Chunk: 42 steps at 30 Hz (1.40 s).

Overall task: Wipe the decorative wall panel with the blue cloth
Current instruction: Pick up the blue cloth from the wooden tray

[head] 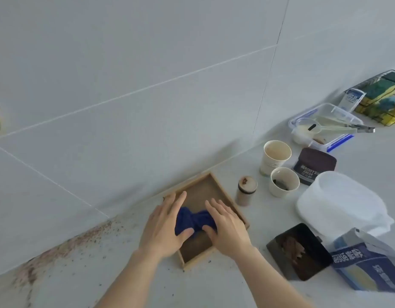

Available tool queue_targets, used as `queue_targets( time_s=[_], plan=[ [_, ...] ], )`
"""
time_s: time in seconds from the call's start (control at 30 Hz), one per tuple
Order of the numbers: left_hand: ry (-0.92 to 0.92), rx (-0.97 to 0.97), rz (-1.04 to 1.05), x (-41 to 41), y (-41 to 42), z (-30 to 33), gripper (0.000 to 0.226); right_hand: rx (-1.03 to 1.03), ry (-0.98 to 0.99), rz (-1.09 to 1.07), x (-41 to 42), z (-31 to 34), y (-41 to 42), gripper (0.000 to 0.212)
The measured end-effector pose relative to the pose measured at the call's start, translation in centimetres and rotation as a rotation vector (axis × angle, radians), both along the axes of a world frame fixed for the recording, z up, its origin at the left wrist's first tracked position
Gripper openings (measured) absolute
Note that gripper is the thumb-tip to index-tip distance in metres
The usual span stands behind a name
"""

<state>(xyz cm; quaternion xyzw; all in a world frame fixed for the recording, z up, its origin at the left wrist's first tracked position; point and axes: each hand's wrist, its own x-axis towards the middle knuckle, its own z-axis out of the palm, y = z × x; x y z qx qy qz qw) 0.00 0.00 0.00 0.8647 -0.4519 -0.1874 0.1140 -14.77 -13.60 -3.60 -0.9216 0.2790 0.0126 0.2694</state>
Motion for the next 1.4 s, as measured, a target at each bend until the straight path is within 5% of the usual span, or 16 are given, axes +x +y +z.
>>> queue_targets(
  time_s=[0.37,0.6,0.8,1.4],
  plan=[
    [-0.096,0.148,0.065,-1.6,-1.8,-4.2,0.059,-0.124,0.163,-0.004,0.3,-3.2,0.0,0.056],
    [-0.141,0.069,0.109,-1.2,-1.6,-3.6,0.03,-0.085,0.081,-0.071,-0.1,-2.3,-0.2,0.038],
    [-0.271,-0.001,0.147,0.9,-0.3,0.2,0.012,-0.104,-0.002,-0.133,-0.5,1.0,-0.8,0.044],
    [-0.473,-0.276,0.256,5.2,10.5,13.4,0.019,-0.413,-0.265,-0.087,3.6,15.6,5.7,0.043]
  ],
)
